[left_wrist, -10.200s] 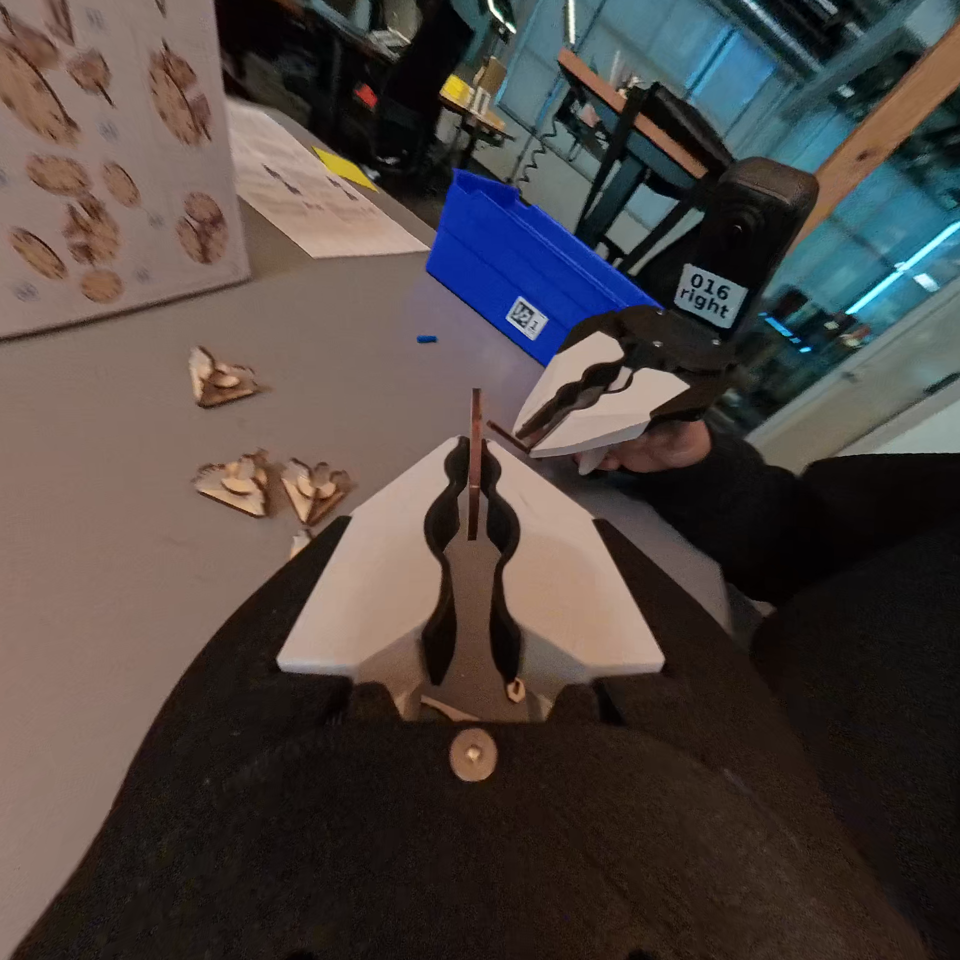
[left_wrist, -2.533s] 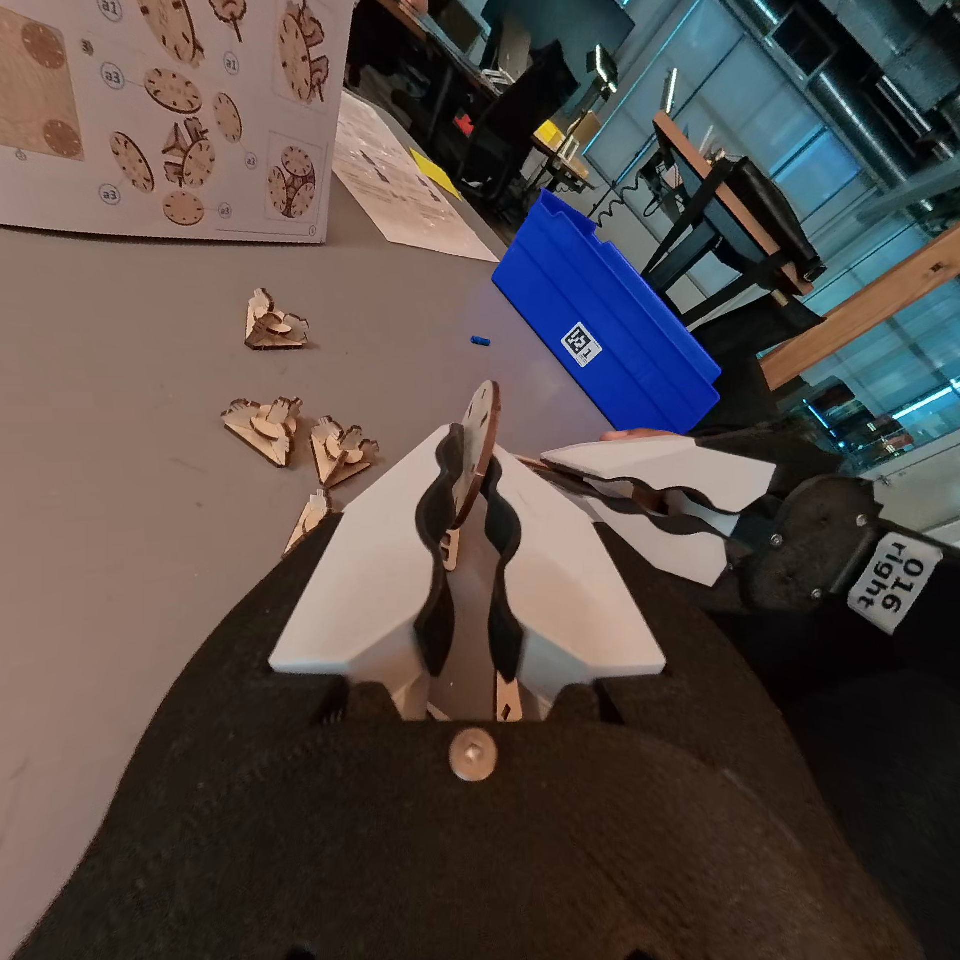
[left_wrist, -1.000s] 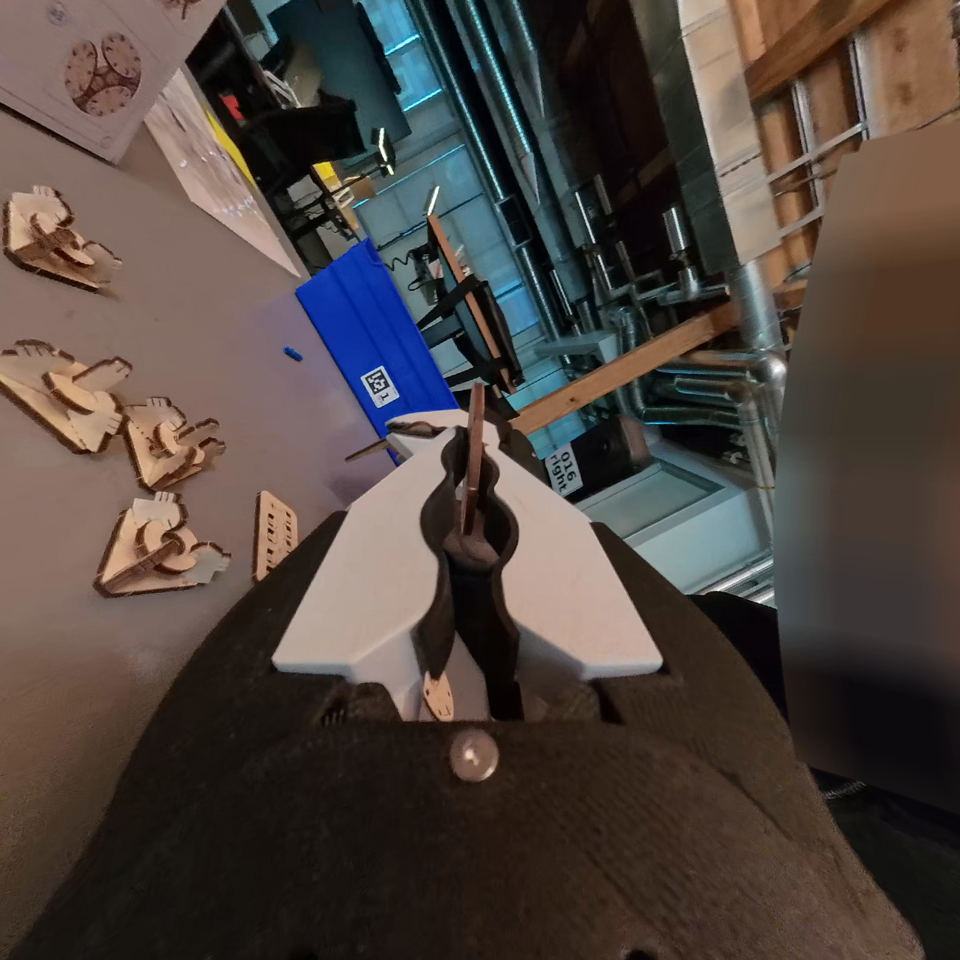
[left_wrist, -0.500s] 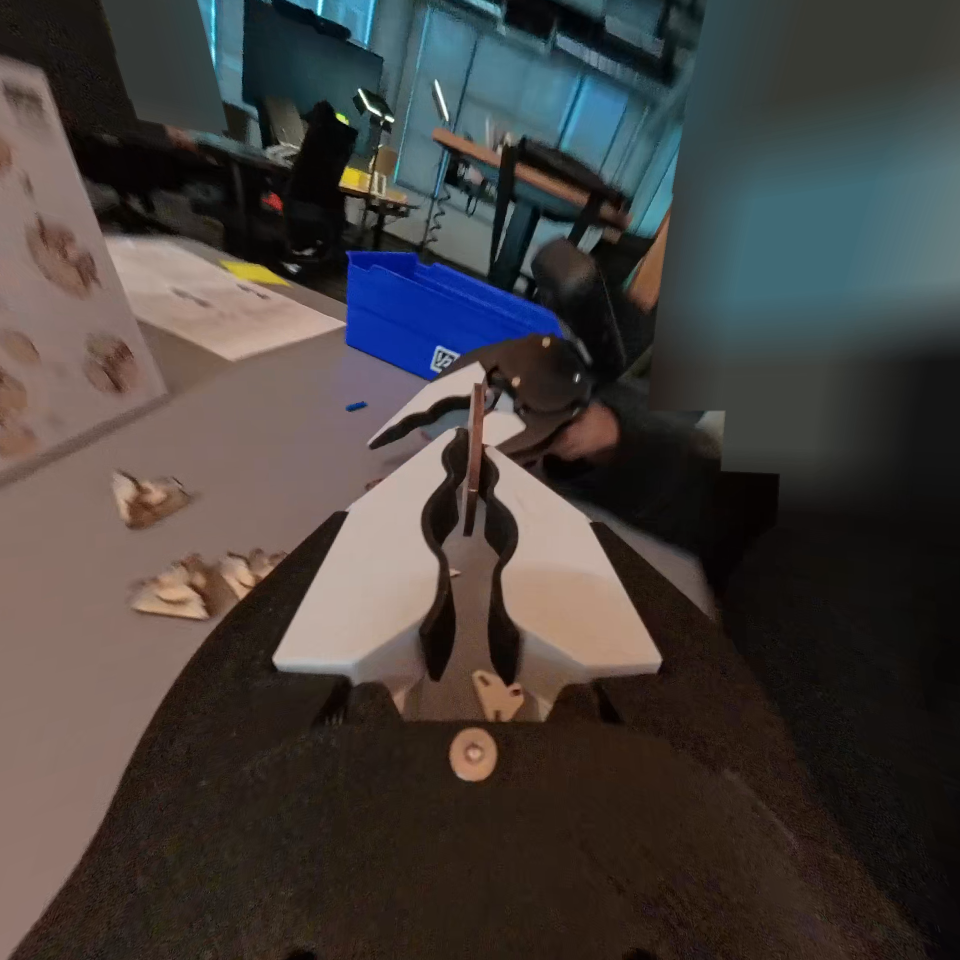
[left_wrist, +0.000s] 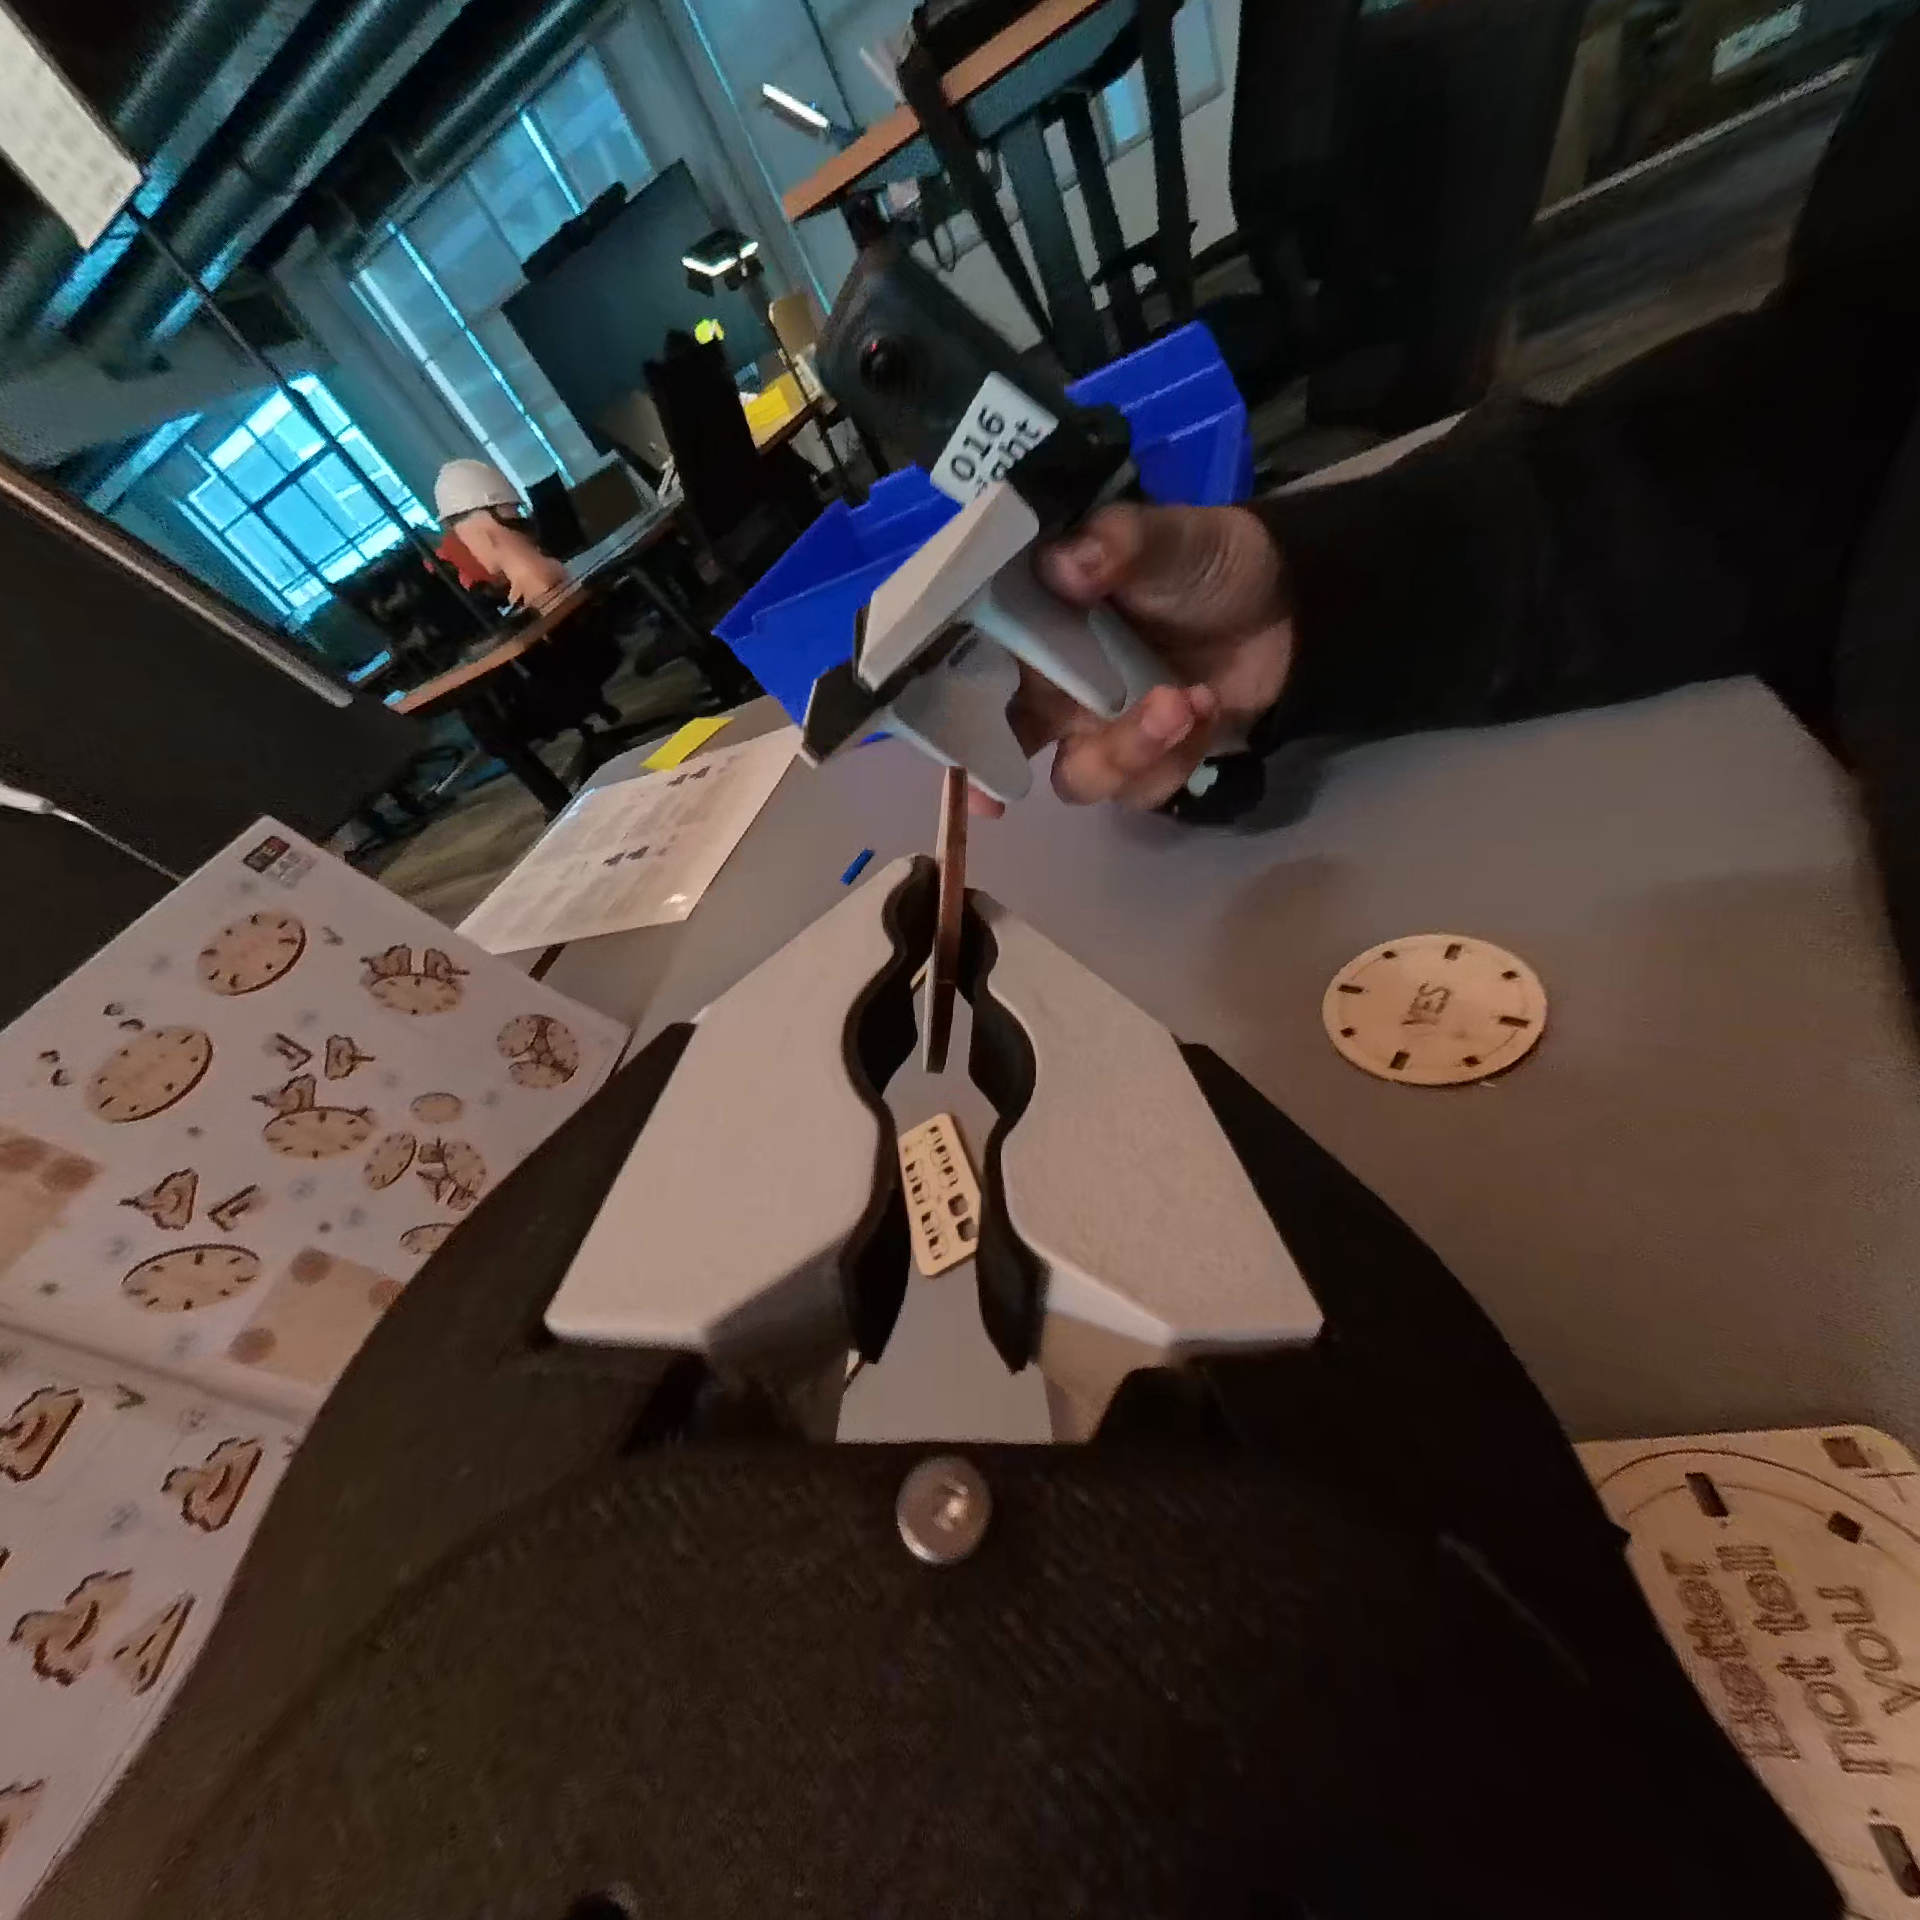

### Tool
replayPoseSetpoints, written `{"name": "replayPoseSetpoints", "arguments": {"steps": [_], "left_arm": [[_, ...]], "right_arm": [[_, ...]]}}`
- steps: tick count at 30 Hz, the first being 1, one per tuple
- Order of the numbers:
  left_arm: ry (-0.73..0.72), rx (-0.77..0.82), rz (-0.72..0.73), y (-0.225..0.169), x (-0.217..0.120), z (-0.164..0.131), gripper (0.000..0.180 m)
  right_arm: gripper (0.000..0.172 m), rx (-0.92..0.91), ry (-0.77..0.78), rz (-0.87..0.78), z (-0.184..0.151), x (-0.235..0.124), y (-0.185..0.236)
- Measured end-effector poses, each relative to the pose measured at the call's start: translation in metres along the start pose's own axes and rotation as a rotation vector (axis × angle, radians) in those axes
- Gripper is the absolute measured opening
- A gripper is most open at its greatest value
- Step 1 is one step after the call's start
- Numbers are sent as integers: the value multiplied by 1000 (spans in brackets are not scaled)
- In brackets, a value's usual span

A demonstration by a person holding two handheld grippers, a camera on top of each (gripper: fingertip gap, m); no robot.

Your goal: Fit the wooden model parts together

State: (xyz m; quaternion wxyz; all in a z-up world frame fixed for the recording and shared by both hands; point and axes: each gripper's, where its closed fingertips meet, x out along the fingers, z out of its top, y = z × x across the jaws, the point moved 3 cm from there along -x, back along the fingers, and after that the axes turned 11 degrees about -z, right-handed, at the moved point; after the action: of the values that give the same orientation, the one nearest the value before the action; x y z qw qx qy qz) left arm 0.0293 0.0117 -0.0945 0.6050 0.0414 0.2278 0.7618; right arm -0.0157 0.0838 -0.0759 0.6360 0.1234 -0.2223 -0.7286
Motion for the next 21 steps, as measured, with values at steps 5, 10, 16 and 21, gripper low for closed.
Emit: {"name": "replayPoseSetpoints", "arguments": {"steps": [5, 10, 16, 21], "left_arm": [[59, 69, 35, 1, -1, -3, 0], [272, 280, 98, -3, 6, -19, 0], [547, 532, 129, -13, 19, -43, 0], [656, 660, 160, -17, 26, -51, 0]], "right_arm": [[23, 155, 97, 83, -15, 6, 0], [11, 228, 117, 5, -20, 9, -16], [6, 64, 254, -168, -42, 17, -26], [8, -33, 361, -243, -59, 21, -28]]}}
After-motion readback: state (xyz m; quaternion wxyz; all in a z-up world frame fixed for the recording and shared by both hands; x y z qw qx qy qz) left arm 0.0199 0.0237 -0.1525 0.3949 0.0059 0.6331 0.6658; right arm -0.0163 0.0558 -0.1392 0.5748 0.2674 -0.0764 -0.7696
